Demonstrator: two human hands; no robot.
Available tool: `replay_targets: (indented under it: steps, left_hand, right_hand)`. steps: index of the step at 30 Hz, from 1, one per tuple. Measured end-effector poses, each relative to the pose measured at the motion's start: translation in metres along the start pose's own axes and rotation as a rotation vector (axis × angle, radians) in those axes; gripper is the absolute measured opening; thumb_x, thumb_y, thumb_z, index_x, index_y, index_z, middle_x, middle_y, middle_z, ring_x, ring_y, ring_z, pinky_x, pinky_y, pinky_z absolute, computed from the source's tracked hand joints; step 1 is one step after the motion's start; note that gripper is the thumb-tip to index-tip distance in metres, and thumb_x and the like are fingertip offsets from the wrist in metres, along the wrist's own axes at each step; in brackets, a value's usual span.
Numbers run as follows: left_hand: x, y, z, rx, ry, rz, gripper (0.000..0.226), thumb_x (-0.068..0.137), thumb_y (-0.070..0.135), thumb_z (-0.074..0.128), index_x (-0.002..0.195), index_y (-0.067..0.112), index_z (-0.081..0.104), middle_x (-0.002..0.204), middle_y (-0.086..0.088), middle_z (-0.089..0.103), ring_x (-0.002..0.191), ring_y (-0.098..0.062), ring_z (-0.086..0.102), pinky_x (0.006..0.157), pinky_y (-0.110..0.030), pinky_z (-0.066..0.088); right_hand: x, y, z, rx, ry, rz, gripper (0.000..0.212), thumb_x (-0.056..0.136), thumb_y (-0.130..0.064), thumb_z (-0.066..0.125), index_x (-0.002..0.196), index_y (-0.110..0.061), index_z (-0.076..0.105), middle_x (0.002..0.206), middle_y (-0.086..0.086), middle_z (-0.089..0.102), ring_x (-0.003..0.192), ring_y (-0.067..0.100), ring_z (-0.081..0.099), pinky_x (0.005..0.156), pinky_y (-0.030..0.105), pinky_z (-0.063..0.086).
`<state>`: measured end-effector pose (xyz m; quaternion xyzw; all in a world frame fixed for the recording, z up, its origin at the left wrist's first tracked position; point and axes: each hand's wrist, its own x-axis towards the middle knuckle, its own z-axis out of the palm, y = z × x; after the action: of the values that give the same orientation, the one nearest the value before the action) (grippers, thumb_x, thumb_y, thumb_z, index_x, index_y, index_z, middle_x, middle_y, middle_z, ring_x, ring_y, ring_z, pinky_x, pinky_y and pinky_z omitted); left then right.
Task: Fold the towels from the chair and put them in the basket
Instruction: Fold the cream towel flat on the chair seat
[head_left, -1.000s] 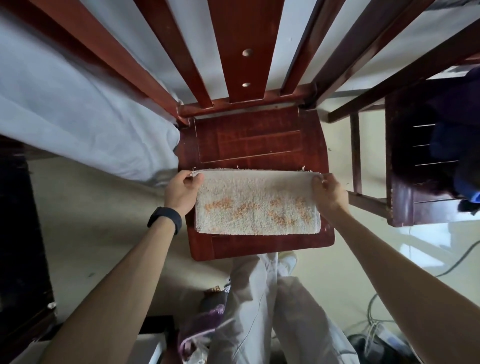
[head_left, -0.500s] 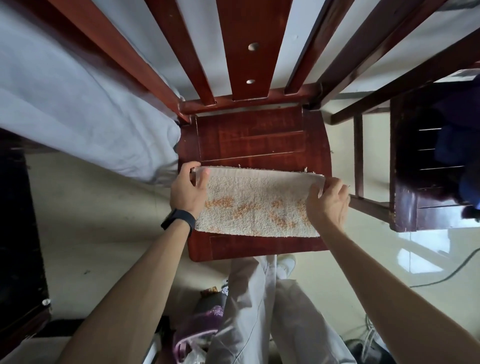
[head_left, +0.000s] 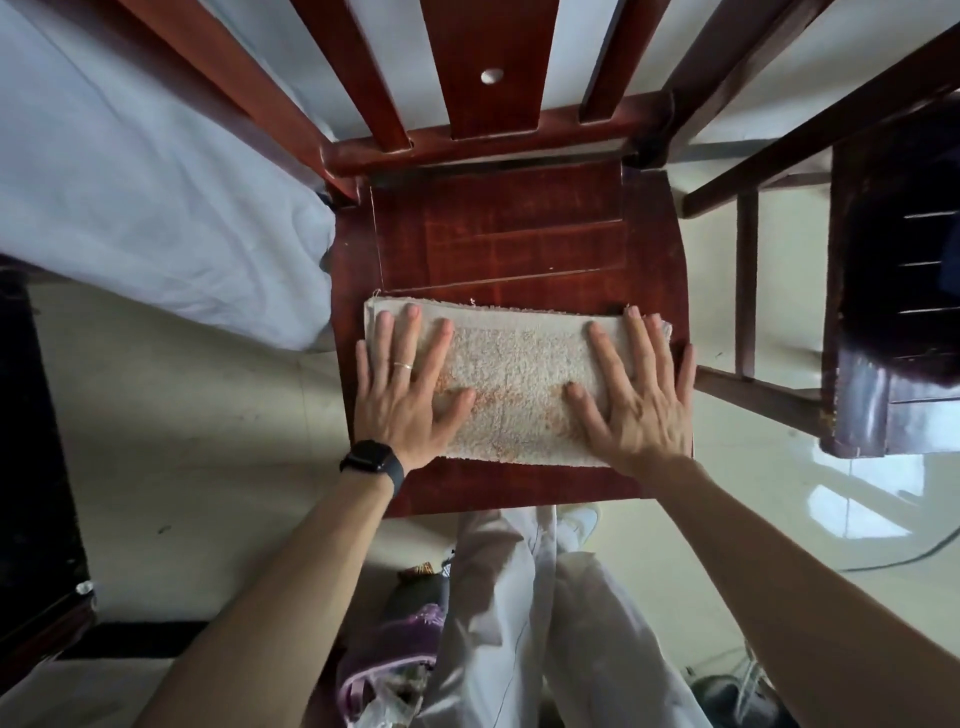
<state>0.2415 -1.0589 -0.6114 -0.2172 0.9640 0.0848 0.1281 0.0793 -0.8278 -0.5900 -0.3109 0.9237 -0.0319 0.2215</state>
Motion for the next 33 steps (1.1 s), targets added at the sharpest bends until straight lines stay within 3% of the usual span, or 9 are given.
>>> replay_targets:
  steps: [6,12,14,19,22,24,26,29,33]
  left_hand:
    - [0.04,0.002,-0.037,0.107,-0.084,0.228,0.068,0.096,0.065,0.025,0.156,0.036,0.009,0.165,0.001,0.001,0.152,-0.025,-0.004,0.119,-0.059,0.001]
    - [0.097,0.071,-0.066,0.126,-0.087,0.446,0.056,0.097,0.038,0.042,0.15,0.045,0.027,0.165,0.0,0.005,0.152,-0.021,-0.001,0.118,-0.056,-0.004]
    - [0.092,0.09,-0.066,0.019,-0.045,0.271,0.063,0.092,0.026,0.051,0.15,0.042,0.03,0.165,0.0,0.006,0.152,-0.024,0.007,0.12,-0.057,0.003]
    - [-0.002,0.113,-0.056,-0.526,0.267,-0.553,0.064,0.08,0.018,0.061,0.142,0.018,0.045,0.146,-0.014,0.041,0.128,-0.027,0.043,0.101,-0.041,0.04]
    - [-0.074,0.116,-0.038,-0.645,0.042,-0.862,0.046,0.088,0.032,0.06,0.129,0.013,0.052,0.128,-0.016,0.052,0.113,-0.033,0.051,0.091,-0.041,0.046]
    - [-0.102,0.119,-0.028,-0.707,-0.122,-0.902,0.034,0.091,0.042,0.055,0.11,0.014,0.06,0.111,-0.013,0.058,0.099,-0.031,0.059,0.085,-0.038,0.052]
    - [-0.111,0.119,-0.025,-0.808,-0.152,-0.882,0.027,0.092,0.04,0.055,0.096,0.015,0.064,0.095,-0.009,0.063,0.088,-0.029,0.063,0.076,-0.036,0.054]
    - [-0.112,0.116,-0.024,-0.916,-0.171,-0.899,0.022,0.093,0.034,0.06,0.097,0.013,0.063,0.087,-0.004,0.069,0.081,-0.022,0.065,0.067,-0.029,0.048]
    - [-0.114,0.104,-0.024,-1.051,-0.242,-0.962,0.022,0.09,0.038,0.065,0.095,0.017,0.058,0.09,0.002,0.066,0.083,-0.02,0.066,0.071,-0.031,0.05]
  right_hand:
    - [-0.061,-0.006,-0.006,-0.001,-0.069,0.185,0.074,0.093,-0.071,0.029,0.158,-0.037,0.013,0.163,0.004,0.02,0.151,0.027,0.014,0.121,0.058,0.003]
    - [-0.122,-0.031,0.001,0.212,-0.056,0.306,0.064,0.09,-0.055,0.055,0.149,-0.034,0.04,0.138,0.002,0.048,0.125,0.027,0.045,0.099,0.047,0.04]
    - [-0.117,-0.03,-0.003,0.327,-0.066,0.358,0.052,0.089,-0.046,0.061,0.138,-0.033,0.05,0.127,0.001,0.052,0.116,0.028,0.048,0.092,0.045,0.044]
    - [-0.092,-0.013,-0.012,0.674,-0.167,0.629,0.04,0.084,-0.035,0.07,0.112,-0.018,0.048,0.111,0.003,0.059,0.1,0.027,0.059,0.08,0.034,0.043]
    - [-0.087,-0.006,-0.016,0.665,-0.309,0.602,0.042,0.084,-0.041,0.07,0.115,-0.017,0.056,0.105,0.0,0.067,0.1,0.022,0.061,0.077,0.027,0.039]
    - [-0.087,-0.002,-0.019,0.635,-0.369,0.596,0.039,0.085,-0.042,0.069,0.115,-0.018,0.064,0.103,-0.001,0.07,0.102,0.022,0.063,0.076,0.025,0.038]
    - [-0.09,0.001,-0.021,0.61,-0.391,0.621,0.036,0.086,-0.044,0.067,0.113,-0.021,0.068,0.099,-0.001,0.07,0.101,0.023,0.064,0.074,0.025,0.038]
    - [-0.095,0.001,-0.02,0.617,-0.37,0.638,0.029,0.085,-0.043,0.068,0.105,-0.022,0.07,0.092,-0.003,0.067,0.093,0.021,0.062,0.077,0.027,0.045]
    - [-0.098,-0.006,-0.022,0.717,-0.327,0.684,0.018,0.082,-0.032,0.071,0.098,-0.023,0.071,0.091,-0.003,0.066,0.089,0.019,0.058,0.076,0.026,0.042]
